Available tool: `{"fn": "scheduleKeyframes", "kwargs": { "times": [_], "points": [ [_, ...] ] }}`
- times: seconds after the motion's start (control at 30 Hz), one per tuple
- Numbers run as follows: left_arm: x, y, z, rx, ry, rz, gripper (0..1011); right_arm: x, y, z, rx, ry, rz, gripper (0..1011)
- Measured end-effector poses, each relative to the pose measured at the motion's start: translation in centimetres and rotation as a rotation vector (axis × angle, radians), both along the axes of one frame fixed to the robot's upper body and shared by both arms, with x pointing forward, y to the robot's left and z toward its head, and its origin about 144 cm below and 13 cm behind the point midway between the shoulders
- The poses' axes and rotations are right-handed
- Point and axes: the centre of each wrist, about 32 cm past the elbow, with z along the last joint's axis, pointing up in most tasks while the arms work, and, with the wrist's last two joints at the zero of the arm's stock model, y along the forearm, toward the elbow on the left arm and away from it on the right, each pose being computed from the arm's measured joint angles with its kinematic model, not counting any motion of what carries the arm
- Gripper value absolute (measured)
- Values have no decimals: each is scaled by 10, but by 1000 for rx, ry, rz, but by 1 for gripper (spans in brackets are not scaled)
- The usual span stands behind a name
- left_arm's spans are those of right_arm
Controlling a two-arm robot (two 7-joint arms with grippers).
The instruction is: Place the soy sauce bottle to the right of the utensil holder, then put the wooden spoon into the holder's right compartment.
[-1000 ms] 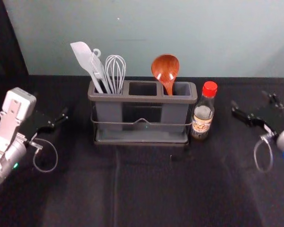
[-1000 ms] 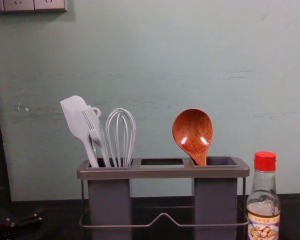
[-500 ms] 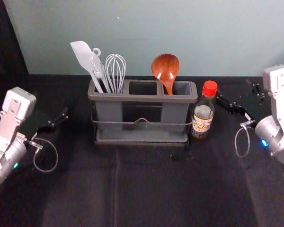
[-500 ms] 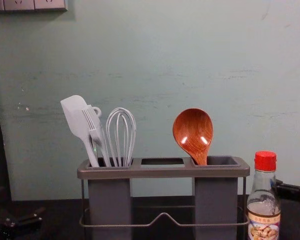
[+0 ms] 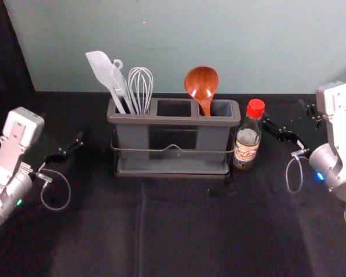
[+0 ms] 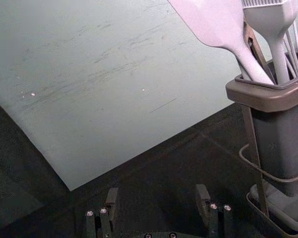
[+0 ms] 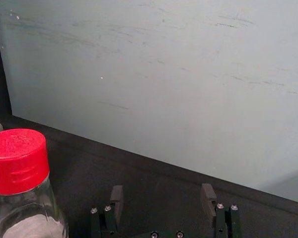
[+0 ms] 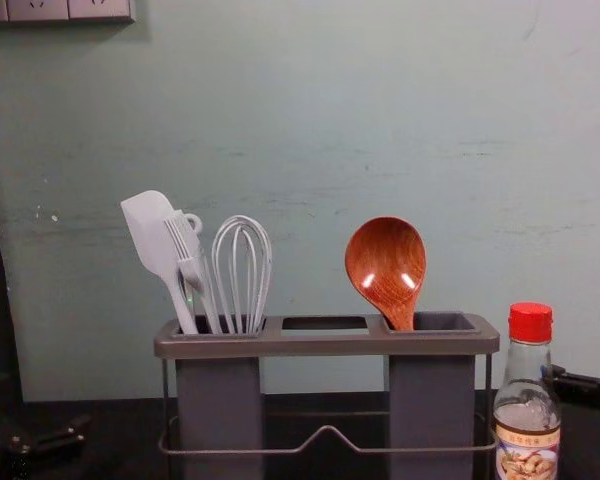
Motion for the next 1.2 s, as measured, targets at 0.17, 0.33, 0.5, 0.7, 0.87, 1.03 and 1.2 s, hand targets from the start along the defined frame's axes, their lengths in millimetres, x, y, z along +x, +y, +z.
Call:
{"fn": "scheduleKeyframes", "kwargs": {
  "times": [0.17, 0.33, 0.5, 0.7, 0.87, 1.03, 1.2],
  "points": [
    [0, 0, 0, 0, 0, 0, 1000, 0, 0, 0, 1, -1, 0, 1002],
    [0, 0, 0, 0, 0, 0, 1000, 0, -1, 0, 3, 0, 1, 1002],
    [0, 0, 0, 0, 0, 0, 1000, 0, -1, 0, 3, 0, 3, 1002],
    [0, 0, 0, 0, 0, 0, 1000, 1, -1, 0, 4, -1, 4, 1002],
    [0, 0, 0, 0, 0, 0, 1000, 1, -1, 1, 4, -1, 4, 1002],
    [0, 0, 0, 0, 0, 0, 1000, 1, -1, 1, 5, -2, 5, 1002],
    [0, 0, 0, 0, 0, 0, 1000, 1, -1, 1, 5, -2, 5, 1002]
  ]
}}
